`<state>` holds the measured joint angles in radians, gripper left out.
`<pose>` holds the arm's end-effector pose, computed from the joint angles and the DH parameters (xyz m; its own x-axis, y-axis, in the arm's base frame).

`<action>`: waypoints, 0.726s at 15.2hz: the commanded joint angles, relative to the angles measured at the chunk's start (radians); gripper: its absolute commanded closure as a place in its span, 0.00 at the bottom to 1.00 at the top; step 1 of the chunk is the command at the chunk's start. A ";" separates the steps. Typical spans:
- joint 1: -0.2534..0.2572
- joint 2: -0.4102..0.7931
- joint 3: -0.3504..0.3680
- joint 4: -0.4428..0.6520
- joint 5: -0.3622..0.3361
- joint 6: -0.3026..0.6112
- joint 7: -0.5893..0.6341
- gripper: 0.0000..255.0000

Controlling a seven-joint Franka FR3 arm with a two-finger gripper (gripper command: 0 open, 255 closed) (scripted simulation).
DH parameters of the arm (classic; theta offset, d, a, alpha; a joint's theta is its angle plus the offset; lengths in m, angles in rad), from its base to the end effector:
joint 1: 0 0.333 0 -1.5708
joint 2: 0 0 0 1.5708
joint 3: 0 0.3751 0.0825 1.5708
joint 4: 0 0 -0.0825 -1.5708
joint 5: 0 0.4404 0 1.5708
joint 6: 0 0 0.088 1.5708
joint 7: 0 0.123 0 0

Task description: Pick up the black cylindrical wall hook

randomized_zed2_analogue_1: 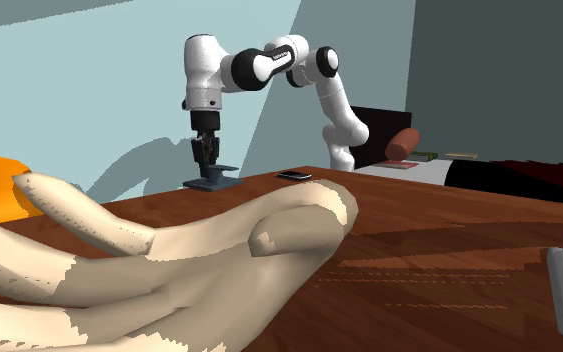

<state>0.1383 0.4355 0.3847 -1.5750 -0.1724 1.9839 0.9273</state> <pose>0.6742 0.3288 0.4192 0.9328 -0.3603 0.0037 -0.3602 -0.9328 -0.0062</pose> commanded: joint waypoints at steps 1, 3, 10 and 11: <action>0.000 0.001 0.000 0.000 0.000 0.000 0.000 1.00; 0.000 0.001 0.000 -0.001 0.000 0.001 0.000 1.00; 0.001 -0.009 0.003 0.025 0.004 -0.034 -0.002 1.00; 0.001 -0.012 0.003 0.034 0.006 -0.045 -0.003 1.00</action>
<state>0.1413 0.4319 0.3869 -1.5431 -0.1694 1.9479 0.9263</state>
